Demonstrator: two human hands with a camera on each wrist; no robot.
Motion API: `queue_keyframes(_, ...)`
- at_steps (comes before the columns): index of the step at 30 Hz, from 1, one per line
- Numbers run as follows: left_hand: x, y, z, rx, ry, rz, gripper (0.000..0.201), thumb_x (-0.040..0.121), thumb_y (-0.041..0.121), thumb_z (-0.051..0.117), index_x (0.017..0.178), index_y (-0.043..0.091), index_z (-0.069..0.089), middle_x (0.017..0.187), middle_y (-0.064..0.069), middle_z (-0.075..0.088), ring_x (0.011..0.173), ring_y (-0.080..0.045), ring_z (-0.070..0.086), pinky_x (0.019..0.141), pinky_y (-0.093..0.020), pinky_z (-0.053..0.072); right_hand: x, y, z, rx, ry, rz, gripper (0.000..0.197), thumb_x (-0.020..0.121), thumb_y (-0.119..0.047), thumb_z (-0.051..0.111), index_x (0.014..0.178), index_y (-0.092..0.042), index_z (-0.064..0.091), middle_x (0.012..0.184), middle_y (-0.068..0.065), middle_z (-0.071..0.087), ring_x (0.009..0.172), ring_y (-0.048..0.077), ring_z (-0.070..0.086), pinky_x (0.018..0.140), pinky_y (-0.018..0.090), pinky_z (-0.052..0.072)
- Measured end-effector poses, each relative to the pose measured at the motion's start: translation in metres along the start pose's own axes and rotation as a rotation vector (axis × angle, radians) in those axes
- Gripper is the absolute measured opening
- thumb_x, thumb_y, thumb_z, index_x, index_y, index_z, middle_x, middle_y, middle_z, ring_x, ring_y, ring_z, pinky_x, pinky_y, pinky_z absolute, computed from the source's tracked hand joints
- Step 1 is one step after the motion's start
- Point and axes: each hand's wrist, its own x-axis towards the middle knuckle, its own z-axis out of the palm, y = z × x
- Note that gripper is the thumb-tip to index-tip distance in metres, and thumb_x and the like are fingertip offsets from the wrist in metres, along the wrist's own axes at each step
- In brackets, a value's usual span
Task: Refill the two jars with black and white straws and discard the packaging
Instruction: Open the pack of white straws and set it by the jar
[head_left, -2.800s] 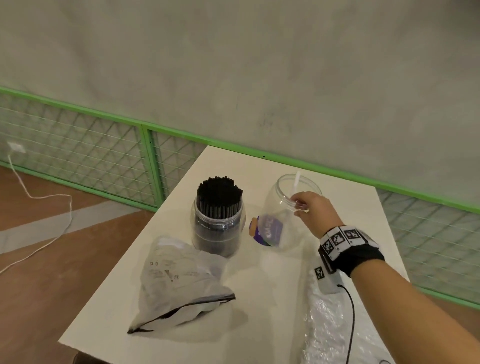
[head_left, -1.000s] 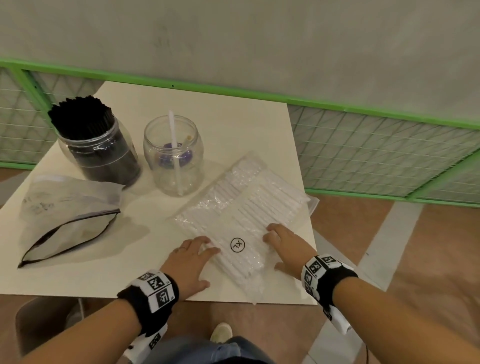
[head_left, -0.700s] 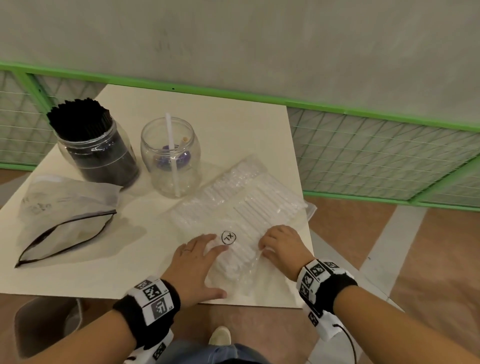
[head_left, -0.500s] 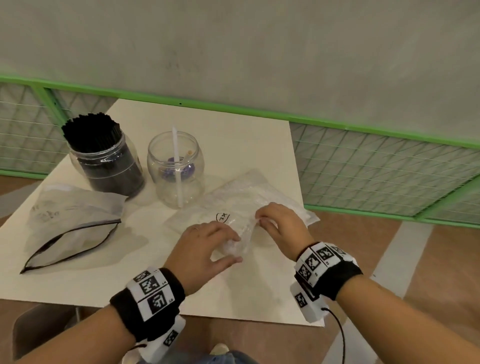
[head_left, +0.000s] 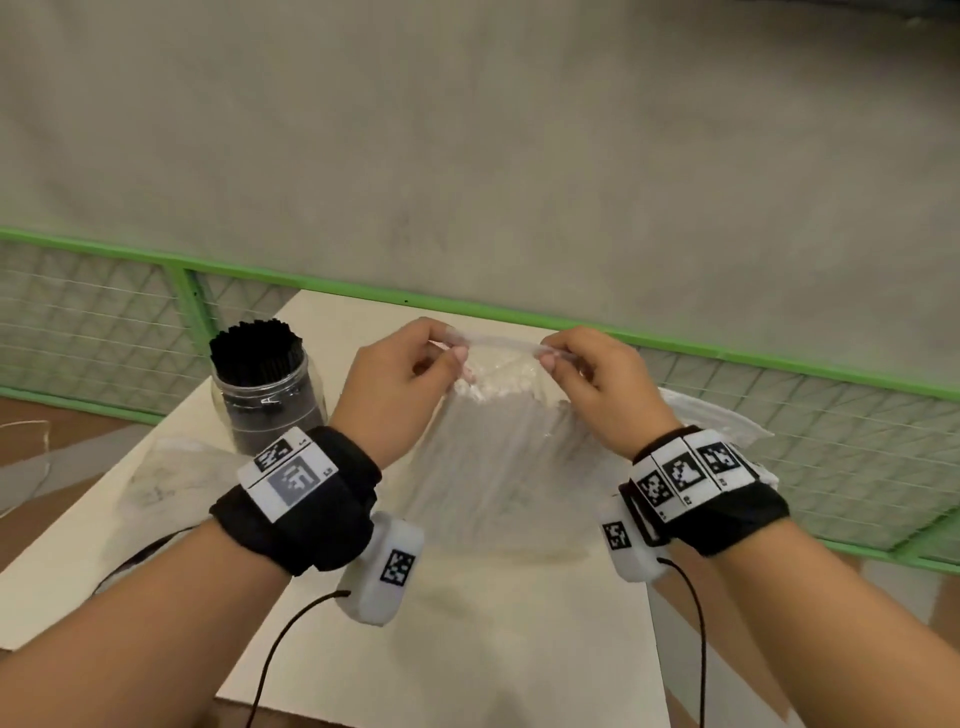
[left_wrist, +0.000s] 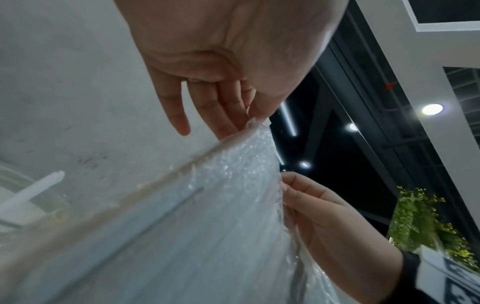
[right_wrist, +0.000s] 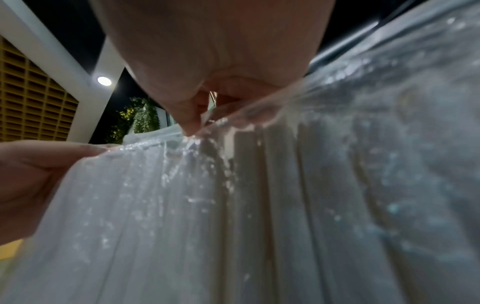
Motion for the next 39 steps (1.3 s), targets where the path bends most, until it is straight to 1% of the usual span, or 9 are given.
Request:
queue_keyframes(2, 0.002, 0.002, -0.003, -0.029, 0.001, -0.038, 0.005, 0.093, 0.023, 0.056, 0.093, 0.02, 0.06, 0.073, 0.003, 0.073, 0.064, -0.01, 0.062, 0.049, -0.016, 0.043, 0.004, 0.0, 0.002, -0.015, -0.01, -0.024, 0.022, 0.092, -0.03, 0.053, 0.099, -0.016, 0.068, 0.085, 0.0, 0.065, 0.069, -0.002, 0.049, 0.067, 0.019, 0.038)
queue_keyframes(4, 0.002, 0.0, -0.006, -0.043, 0.007, -0.091, 0.007, 0.094, 0.025, 0.055, 0.092, 0.021, 0.06, 0.07, 0.005, 0.071, 0.068, -0.013, 0.065, 0.043, -0.021, 0.044, 0.006, 0.002, 0.01, -0.033, -0.046, -0.007, 0.03, 0.09, -0.037, 0.05, 0.101, -0.016, 0.069, 0.082, -0.002, 0.063, 0.069, 0.002, 0.048, 0.069, 0.024, 0.039)
queue_keyframes(9, 0.001, -0.026, -0.015, 0.163, -0.048, -0.031, 0.009, 0.091, 0.021, 0.06, 0.083, 0.026, 0.063, 0.086, 0.005, 0.068, 0.083, -0.01, 0.062, 0.07, -0.031, 0.052, 0.008, -0.005, 0.042, -0.02, -0.187, -0.003, 0.038, 0.086, -0.057, 0.046, 0.1, -0.028, 0.067, 0.08, -0.009, 0.058, 0.075, 0.011, 0.053, 0.076, 0.034, 0.046)
queue_keyframes(12, -0.002, -0.04, -0.018, 0.136, -0.122, -0.033, 0.007, 0.09, 0.02, 0.061, 0.085, 0.023, 0.066, 0.086, 0.006, 0.066, 0.077, -0.004, 0.06, 0.068, -0.026, 0.049, 0.012, -0.025, 0.064, 0.135, -0.269, -0.014, 0.027, 0.09, -0.044, 0.059, 0.104, -0.023, 0.068, 0.09, -0.005, 0.064, 0.078, 0.009, 0.057, 0.077, 0.028, 0.048)
queue_keyframes(15, -0.005, -0.047, -0.021, 0.13, -0.092, -0.05, 0.006, 0.09, 0.02, 0.061, 0.087, 0.019, 0.066, 0.082, 0.009, 0.064, 0.071, 0.0, 0.056, 0.068, -0.023, 0.045, 0.017, -0.036, 0.078, 0.154, -0.262, -0.032, 0.02, 0.091, -0.035, 0.061, 0.091, -0.016, 0.069, 0.087, 0.0, 0.065, 0.08, 0.015, 0.057, 0.076, 0.035, 0.048)
queue_keyframes(23, -0.014, -0.072, -0.034, 0.155, -0.033, -0.109, 0.011, 0.09, 0.015, 0.06, 0.078, 0.016, 0.059, 0.081, 0.0, 0.056, 0.077, -0.015, 0.052, 0.073, -0.034, 0.045, 0.013, -0.013, 0.087, 0.095, -0.343, 0.026, 0.016, 0.087, -0.027, 0.067, 0.083, -0.012, 0.071, 0.083, 0.005, 0.065, 0.08, 0.02, 0.058, 0.08, 0.039, 0.047)
queue_keyframes(29, -0.019, -0.084, -0.068, 0.045, 0.1, -0.249, 0.016, 0.091, 0.014, 0.057, 0.076, 0.018, 0.058, 0.068, 0.003, 0.051, 0.062, -0.015, 0.046, 0.056, -0.029, 0.038, 0.003, 0.043, 0.049, -0.1, -0.281, 0.157, 0.014, 0.086, -0.026, 0.068, 0.081, -0.013, 0.072, 0.083, 0.003, 0.065, 0.08, 0.02, 0.059, 0.08, 0.041, 0.048)
queue_keyframes(34, -0.023, -0.094, -0.099, 0.045, 0.136, -0.313, 0.013, 0.093, 0.015, 0.055, 0.081, 0.013, 0.059, 0.079, -0.012, 0.057, 0.074, -0.022, 0.052, 0.069, -0.035, 0.046, -0.017, 0.079, 0.0, -0.217, -0.21, 0.263, 0.01, 0.087, -0.025, 0.068, 0.077, -0.023, 0.068, 0.079, -0.004, 0.06, 0.074, 0.015, 0.056, 0.07, 0.031, 0.04)
queue_keyframes(39, -0.023, -0.098, -0.107, 0.068, 0.11, -0.319, 0.014, 0.093, 0.018, 0.055, 0.08, 0.017, 0.06, 0.082, -0.01, 0.059, 0.081, -0.023, 0.056, 0.074, -0.035, 0.049, -0.023, 0.075, -0.015, -0.232, -0.173, 0.258, 0.009, 0.087, -0.022, 0.067, 0.079, -0.02, 0.069, 0.081, -0.002, 0.06, 0.069, 0.006, 0.049, 0.069, 0.027, 0.035)
